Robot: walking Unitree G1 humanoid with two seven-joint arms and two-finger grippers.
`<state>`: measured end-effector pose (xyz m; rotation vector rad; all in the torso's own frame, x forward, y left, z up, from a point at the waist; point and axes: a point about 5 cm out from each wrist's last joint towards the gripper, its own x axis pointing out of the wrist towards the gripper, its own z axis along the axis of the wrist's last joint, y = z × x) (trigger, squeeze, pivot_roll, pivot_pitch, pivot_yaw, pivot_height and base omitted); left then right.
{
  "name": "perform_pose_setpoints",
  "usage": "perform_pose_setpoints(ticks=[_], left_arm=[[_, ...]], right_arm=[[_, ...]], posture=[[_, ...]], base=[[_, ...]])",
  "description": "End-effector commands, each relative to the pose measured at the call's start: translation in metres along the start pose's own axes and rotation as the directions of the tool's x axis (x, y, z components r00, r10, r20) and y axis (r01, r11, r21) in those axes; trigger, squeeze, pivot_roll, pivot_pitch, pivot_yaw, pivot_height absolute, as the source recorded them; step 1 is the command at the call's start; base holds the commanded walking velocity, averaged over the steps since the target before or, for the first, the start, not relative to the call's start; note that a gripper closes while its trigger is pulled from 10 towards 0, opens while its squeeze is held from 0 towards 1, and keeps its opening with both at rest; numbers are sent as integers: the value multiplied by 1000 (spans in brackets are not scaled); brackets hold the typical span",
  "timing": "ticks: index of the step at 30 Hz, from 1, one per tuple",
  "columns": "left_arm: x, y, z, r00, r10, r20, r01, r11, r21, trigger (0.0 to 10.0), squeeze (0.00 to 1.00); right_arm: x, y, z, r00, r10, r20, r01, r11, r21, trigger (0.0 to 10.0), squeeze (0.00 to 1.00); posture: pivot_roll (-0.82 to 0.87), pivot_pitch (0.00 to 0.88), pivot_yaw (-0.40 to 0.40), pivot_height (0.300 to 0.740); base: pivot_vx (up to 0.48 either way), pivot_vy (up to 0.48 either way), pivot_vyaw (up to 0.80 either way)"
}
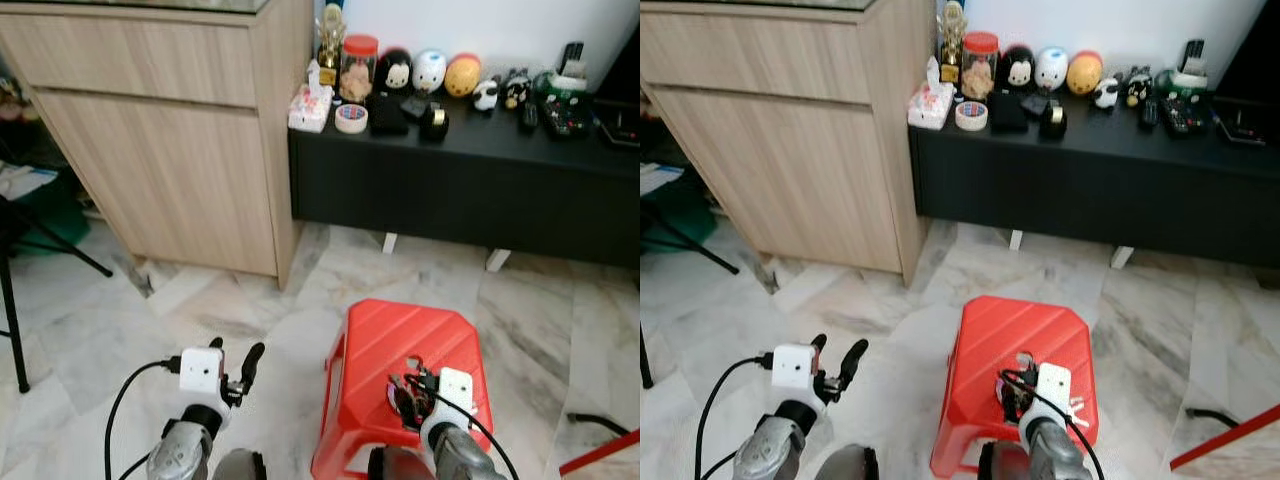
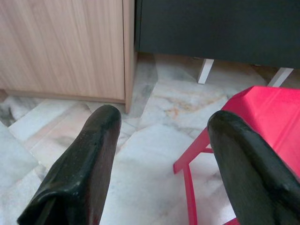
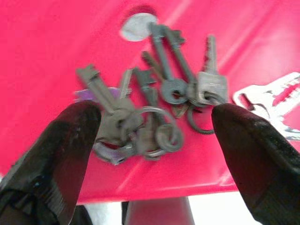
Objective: Hang keys on a hook
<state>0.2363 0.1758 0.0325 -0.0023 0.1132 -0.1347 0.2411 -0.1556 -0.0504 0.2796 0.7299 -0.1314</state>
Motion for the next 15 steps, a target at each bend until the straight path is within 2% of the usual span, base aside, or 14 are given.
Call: perform_pose_setpoints(ticks=[1, 9, 15], left_arm=[[-3, 0, -1, 1000, 0, -13, 0, 1000, 0, 10000, 0], [-11, -4, 1, 1000, -7, -25, 7, 1000, 2, 10000, 0], [-12, -4, 3, 1000, -3, -30, 3, 1000, 5, 10000, 0]], right_arm=[[-1, -3, -5, 1000, -16, -14, 16, 1000, 19, 10000, 0], [-2, 4, -14, 998, 29, -53, -28, 1000, 10, 10000, 0], [-1, 7, -11, 998, 45, -42, -45, 999, 6, 10000, 0]], posture=[[15, 155, -59, 648], [30, 182, -53, 648], [34, 186, -53, 648]], base=[[0, 0, 0], [0, 0, 0], [0, 0, 0]])
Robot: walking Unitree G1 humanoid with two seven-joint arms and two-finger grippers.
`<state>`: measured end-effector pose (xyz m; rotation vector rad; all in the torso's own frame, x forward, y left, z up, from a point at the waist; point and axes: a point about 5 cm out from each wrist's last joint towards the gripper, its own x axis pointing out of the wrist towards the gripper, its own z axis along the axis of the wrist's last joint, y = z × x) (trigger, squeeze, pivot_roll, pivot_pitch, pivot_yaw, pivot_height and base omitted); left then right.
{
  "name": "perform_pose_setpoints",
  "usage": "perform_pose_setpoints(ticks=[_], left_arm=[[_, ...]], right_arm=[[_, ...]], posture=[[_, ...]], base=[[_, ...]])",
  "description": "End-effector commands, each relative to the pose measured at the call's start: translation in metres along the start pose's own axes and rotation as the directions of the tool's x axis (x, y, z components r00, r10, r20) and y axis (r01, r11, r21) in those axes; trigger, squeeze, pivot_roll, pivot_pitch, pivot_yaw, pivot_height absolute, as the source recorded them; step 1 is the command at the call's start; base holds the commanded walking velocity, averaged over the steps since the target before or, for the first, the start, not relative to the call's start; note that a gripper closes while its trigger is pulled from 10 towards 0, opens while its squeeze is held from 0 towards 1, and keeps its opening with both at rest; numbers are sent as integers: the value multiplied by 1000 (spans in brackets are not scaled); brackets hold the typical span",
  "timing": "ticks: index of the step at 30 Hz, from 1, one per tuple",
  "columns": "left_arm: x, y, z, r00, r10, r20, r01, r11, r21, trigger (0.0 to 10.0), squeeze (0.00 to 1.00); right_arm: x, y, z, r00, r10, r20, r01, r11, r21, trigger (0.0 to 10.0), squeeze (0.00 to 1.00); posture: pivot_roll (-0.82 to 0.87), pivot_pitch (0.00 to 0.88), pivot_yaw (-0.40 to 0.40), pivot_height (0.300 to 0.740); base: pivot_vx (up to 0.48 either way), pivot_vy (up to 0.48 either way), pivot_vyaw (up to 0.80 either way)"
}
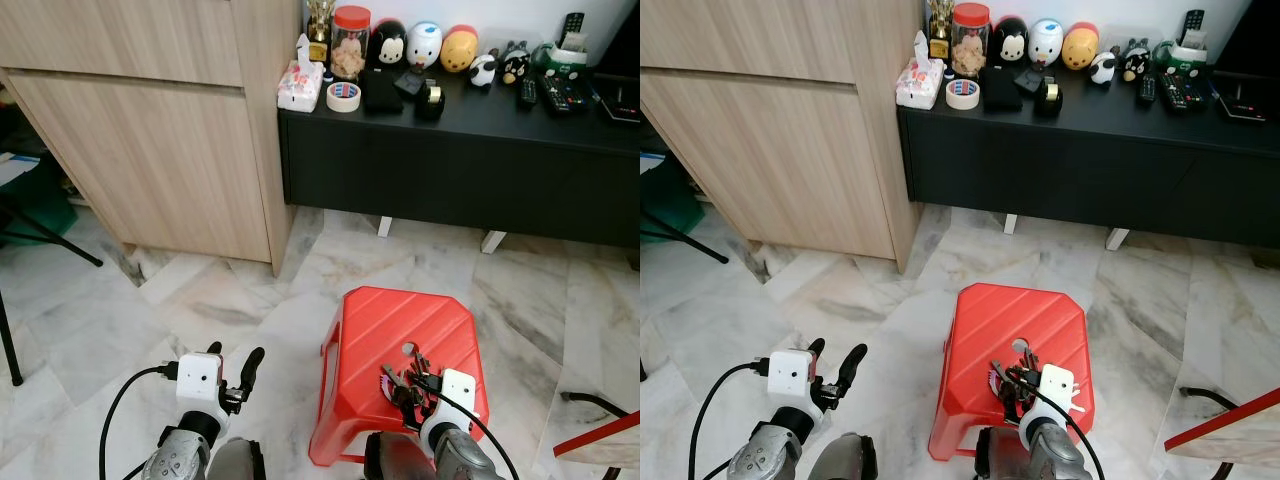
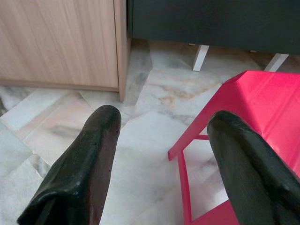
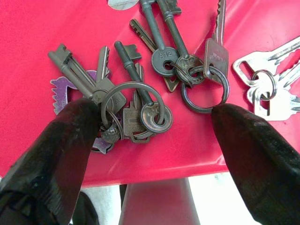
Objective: Hang keys on a hook
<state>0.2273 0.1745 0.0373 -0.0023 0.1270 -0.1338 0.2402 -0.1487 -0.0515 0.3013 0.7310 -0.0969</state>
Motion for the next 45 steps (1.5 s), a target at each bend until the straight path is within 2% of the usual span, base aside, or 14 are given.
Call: perform_pose_setpoints(ticks=[1, 3, 4, 5, 16, 36, 39, 41, 45], left_arm=[[-2, -1, -1, 1000, -3, -17, 3, 1000, 6, 10000, 0], [-2, 0, -1, 1000, -2, -18, 2, 1000, 7, 10000, 0], [-2, 1, -1, 1000, 0, -21, 0, 1000, 7, 10000, 0], [-2, 3, -2, 1000, 2, -27, -2, 1000, 7, 10000, 0], [-1, 3, -7, 999, 3, -38, -2, 1000, 6, 10000, 0], [3, 2, -6, 999, 4, -35, -4, 1000, 6, 10000, 0], [4, 2, -5, 999, 4, -33, -4, 1000, 6, 10000, 0], [5, 2, -5, 1000, 5, -30, -5, 1000, 8, 10000, 0], [6, 2, -4, 1000, 5, -28, -5, 1000, 8, 10000, 0]], right_arm=[[-1, 2, -7, 999, 9, -32, -9, 1000, -3, 10000, 0], [-1, 2, -6, 1000, 12, -28, -12, 1000, -5, 10000, 0], [0, 2, -5, 1000, 15, -24, -15, 1000, -6, 3255, 0], [0, 3, -4, 1000, 18, -19, -19, 1000, -7, 0, 0], [-1, 5, -7, 999, 26, -24, -26, 999, -22, 0, 0], [1, 10, 3, 998, 53, 14, -53, 997, -54, 0, 0], [2, 11, 7, 998, 59, 38, -58, 997, -41, 0, 0], [2, 14, 16, 991, 86, 103, -83, 996, -35, 0, 0], [1, 18, 22, 981, 120, 152, -117, 993, -25, 0, 0]], posture=[[34, 186, -53, 648], [34, 186, -54, 648], [35, 185, -54, 648], [36, 183, -54, 648], [36, 180, -55, 648], [36, 172, -59, 648], [37, 170, -59, 648], [36, 168, -58, 648], [33, 163, -58, 648]], base=[[0, 0, 0], [0, 0, 0], [0, 0, 0], [0, 0, 0], [0, 0, 0], [0, 0, 0], [0, 0, 0], [0, 0, 0], [0, 0, 0]])
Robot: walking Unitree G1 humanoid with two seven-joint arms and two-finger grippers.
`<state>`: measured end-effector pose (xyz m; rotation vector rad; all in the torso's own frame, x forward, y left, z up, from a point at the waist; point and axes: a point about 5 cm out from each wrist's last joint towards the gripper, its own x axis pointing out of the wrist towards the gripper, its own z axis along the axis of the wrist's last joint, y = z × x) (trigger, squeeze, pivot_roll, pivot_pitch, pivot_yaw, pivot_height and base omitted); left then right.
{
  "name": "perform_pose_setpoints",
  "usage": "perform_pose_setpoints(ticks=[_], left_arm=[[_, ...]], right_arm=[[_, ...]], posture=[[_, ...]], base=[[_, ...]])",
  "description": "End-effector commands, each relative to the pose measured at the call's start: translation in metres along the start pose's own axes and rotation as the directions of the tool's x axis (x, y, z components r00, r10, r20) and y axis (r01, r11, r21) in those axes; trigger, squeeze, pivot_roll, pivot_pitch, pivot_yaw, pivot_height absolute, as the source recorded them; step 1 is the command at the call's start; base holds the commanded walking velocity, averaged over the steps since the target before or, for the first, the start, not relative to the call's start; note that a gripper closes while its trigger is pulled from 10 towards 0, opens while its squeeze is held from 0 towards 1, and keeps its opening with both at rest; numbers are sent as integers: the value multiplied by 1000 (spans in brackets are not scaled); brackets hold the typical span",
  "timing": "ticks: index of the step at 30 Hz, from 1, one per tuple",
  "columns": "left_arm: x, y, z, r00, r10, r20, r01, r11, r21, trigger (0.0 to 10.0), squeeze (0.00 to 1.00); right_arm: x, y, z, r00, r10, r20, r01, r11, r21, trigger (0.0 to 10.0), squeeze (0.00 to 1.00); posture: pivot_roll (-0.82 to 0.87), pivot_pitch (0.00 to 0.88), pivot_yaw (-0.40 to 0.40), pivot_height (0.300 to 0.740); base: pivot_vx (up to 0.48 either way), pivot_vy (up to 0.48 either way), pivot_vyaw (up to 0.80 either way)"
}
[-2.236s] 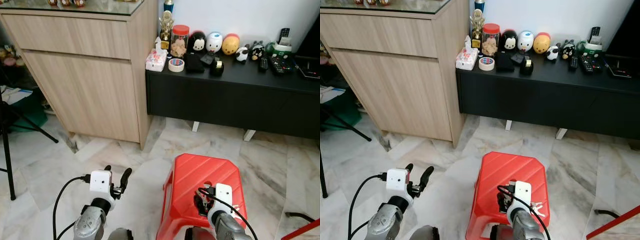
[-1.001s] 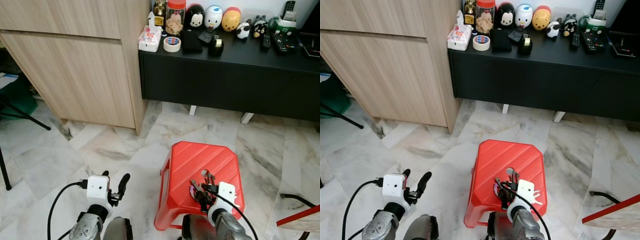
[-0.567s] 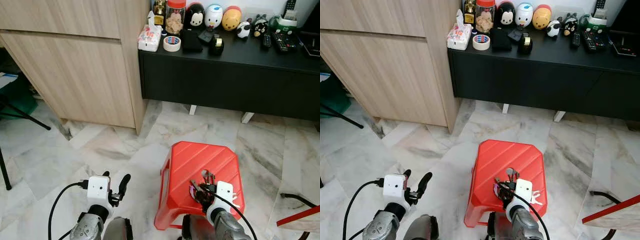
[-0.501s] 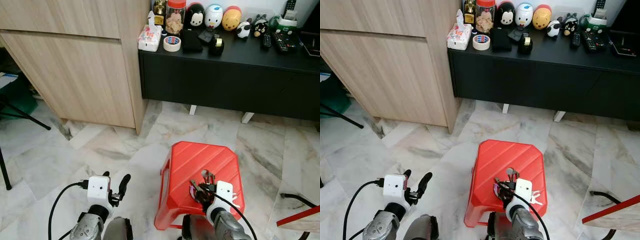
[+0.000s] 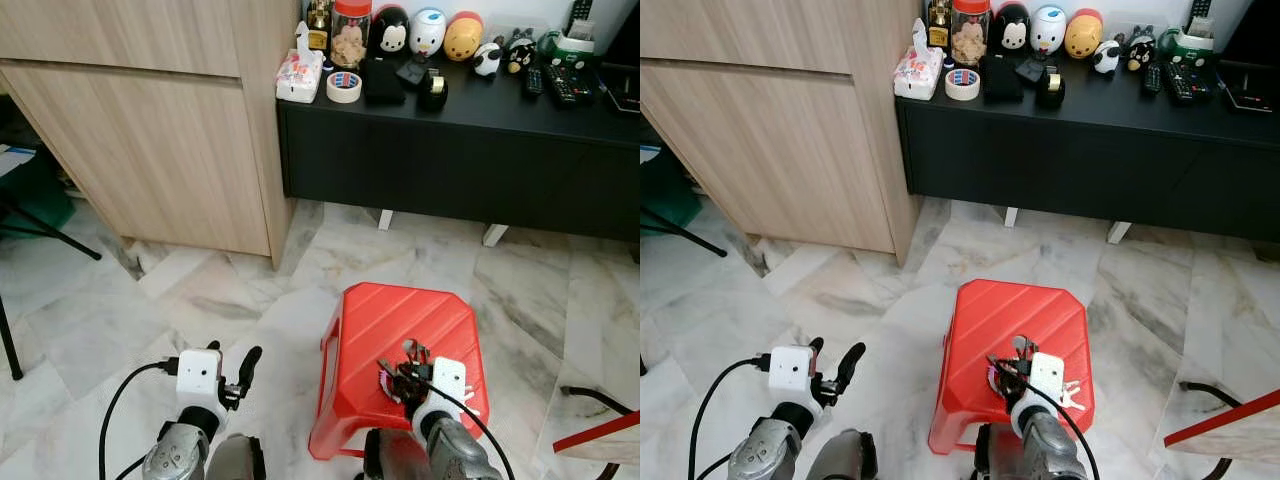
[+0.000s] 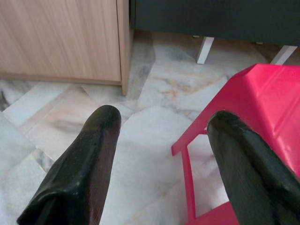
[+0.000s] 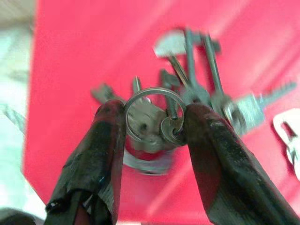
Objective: Hang keys on a hook
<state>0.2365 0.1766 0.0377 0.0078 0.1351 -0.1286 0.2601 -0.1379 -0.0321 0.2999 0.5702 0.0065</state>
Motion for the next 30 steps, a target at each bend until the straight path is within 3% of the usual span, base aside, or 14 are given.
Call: perform_pose_setpoints(ticks=[1, 13, 19, 30], left_arm=[[-2, -2, -6, 1000, -2, -19, 2, 1000, -2, 10000, 0], [4, -3, -4, 1000, -9, -11, 9, 1000, -5, 10000, 0], [8, -3, -5, 1000, -5, -8, 5, 1000, -5, 10000, 0], [18, -10, -3, 1000, -9, 8, 9, 1000, -23, 10000, 0]], right_arm=[[-1, 0, 1, 1000, 11, 28, -11, 1000, 20, 0, 0], [-5, -3, 5, 995, 41, 96, -43, 999, 16, 0, 0], [-11, 6, 28, 950, 104, 295, -96, 995, -40, 0, 0], [-18, 7, 43, 911, 153, 382, -111, 985, -128, 0, 0]], posture=[[30, 160, -59, 648], [27, 146, -59, 648], [13, 132, -62, 648], [0, 92, -81, 648]], base=[[0, 0, 0], [0, 0, 0], [0, 0, 0], [0, 0, 0]])
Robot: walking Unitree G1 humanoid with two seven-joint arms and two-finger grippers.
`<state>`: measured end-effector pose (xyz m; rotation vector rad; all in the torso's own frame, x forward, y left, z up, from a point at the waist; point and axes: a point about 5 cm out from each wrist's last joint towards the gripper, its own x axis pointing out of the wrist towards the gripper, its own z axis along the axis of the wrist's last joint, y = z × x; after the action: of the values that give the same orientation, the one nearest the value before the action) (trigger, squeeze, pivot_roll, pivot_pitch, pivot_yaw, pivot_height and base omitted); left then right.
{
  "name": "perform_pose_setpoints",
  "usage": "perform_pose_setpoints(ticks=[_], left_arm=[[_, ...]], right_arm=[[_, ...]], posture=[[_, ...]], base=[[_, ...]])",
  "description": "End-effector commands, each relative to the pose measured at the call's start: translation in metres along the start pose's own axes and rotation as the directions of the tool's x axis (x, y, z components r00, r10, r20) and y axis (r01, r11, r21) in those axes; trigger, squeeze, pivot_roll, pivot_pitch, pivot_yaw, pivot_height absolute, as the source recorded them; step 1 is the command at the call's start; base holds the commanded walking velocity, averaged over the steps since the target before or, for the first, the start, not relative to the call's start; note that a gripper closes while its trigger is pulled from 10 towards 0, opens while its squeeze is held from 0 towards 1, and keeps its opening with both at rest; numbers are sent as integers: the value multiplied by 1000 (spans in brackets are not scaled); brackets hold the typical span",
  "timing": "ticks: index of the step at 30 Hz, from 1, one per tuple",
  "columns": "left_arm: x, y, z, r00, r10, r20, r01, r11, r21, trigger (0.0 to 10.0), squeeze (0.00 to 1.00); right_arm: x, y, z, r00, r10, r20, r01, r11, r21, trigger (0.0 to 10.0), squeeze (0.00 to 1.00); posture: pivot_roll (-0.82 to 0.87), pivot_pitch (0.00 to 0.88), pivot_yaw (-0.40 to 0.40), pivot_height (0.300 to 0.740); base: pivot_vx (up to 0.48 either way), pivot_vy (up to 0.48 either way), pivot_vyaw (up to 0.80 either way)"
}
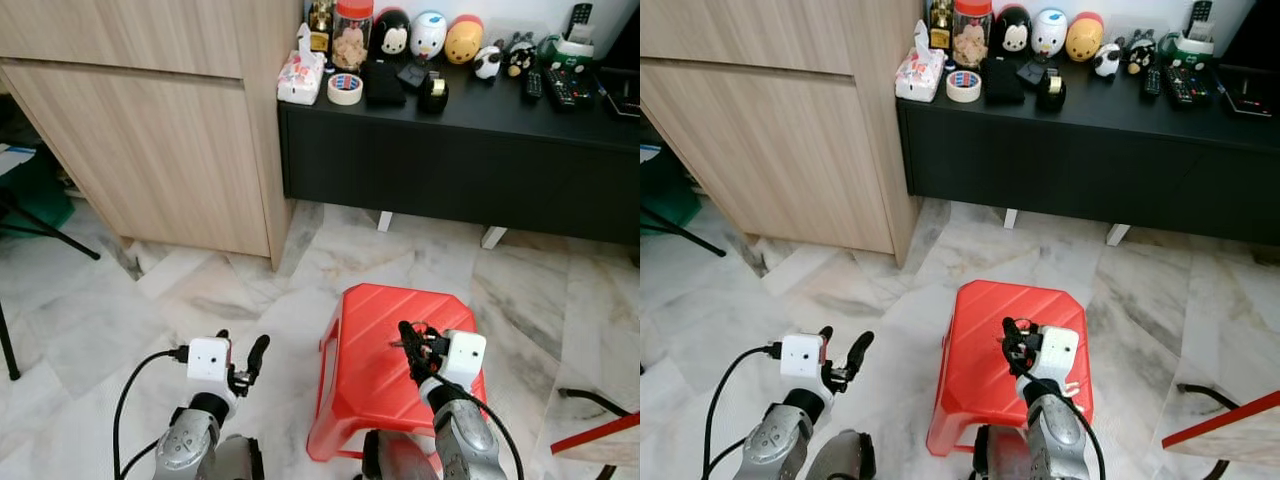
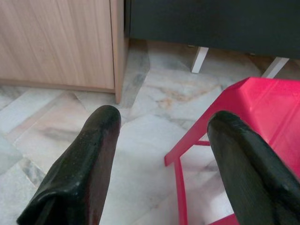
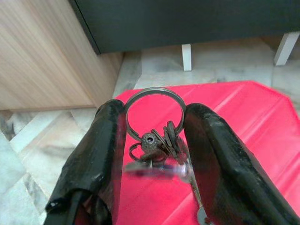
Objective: Hang keys on a hook
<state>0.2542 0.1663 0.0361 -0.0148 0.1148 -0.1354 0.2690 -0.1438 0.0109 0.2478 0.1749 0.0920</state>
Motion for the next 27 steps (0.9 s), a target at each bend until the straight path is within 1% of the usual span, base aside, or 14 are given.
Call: perform_pose_setpoints(ticks=[1, 5, 7, 9, 10, 12, 18, 19, 22, 24, 25, 27], left_arm=[[-1, -2, -4, 1000, -1, -14, 1, 1000, -3, 10000, 0], [2, -4, -2, 999, -31, -10, 31, 1000, -4, 10000, 0], [4, -6, 0, 998, -64, -5, 64, 998, -6, 10000, 0], [5, -6, 1, 997, -72, -4, 72, 997, -7, 10000, 0], [6, -9, 5, 994, -107, 6, 107, 994, -4, 10000, 0], [8, -12, 9, 990, -139, 22, 139, 990, 8, 10000, 0], [9, -10, 11, 992, -120, 37, 119, 993, 23, 10000, 0], [10, -9, 13, 993, -107, 44, 106, 994, 23, 10000, 0], [10, -7, 13, 994, -101, 48, 100, 995, 23, 10000, 0], [10, -6, 13, 994, -97, 45, 96, 995, 25, 10000, 0], [10, -5, 13, 994, -97, 42, 96, 995, 26, 10000, 0], [10, -6, 11, 995, -91, 35, 91, 996, 26, 10000, 0]], right_arm=[[-1, 0, 3, 1000, 14, 23, -14, 1000, -21, 0, 0], [2, 2, 11, 998, 32, 47, -30, 999, -26, 0, 0], [5, 5, 20, 997, 47, 68, -45, 999, -27, 0, 0], [7, 5, 22, 996, 49, 72, -47, 998, -28, 0, 0], [13, 8, 32, 994, 66, 86, -63, 997, -42, 0, 0], [18, 13, 42, 990, 89, 110, -83, 995, -54, 0, 0], [20, 14, 52, 983, 76, 169, -71, 997, -36, 0, 0], [18, 14, 56, 979, 67, 193, -62, 998, -28, 0, 0], [17, 14, 58, 975, 59, 212, -54, 998, -29, 0, 0], [15, 13, 60, 974, 44, 221, -37, 999, -37, 5451, 0], [14, 11, 60, 975, 16, 222, -4, 998, -55, 10000, 0], [12, 5, 59, 973, -39, 227, 52, 997, -52, 10000, 0]], posture=[[0, 92, -81, 648], [1, 77, -85, 648], [0, 65, -86, 648], [0, 65, -86, 648], [2, 54, -89, 648], [4, 47, -89, 648], [9, 39, -90, 648], [11, 38, -90, 648], [12, 40, -89, 648], [12, 43, -88, 648], [12, 47, -89, 648], [15, 49, -88, 648]], base=[[0, 0, 0], [0, 0, 0], [0, 0, 0], [0, 0, 0], [0, 0, 0], [0, 0, 0], [0, 0, 0], [0, 0, 0], [0, 0, 0], [0, 0, 0], [0, 0, 0], [0, 0, 0]])
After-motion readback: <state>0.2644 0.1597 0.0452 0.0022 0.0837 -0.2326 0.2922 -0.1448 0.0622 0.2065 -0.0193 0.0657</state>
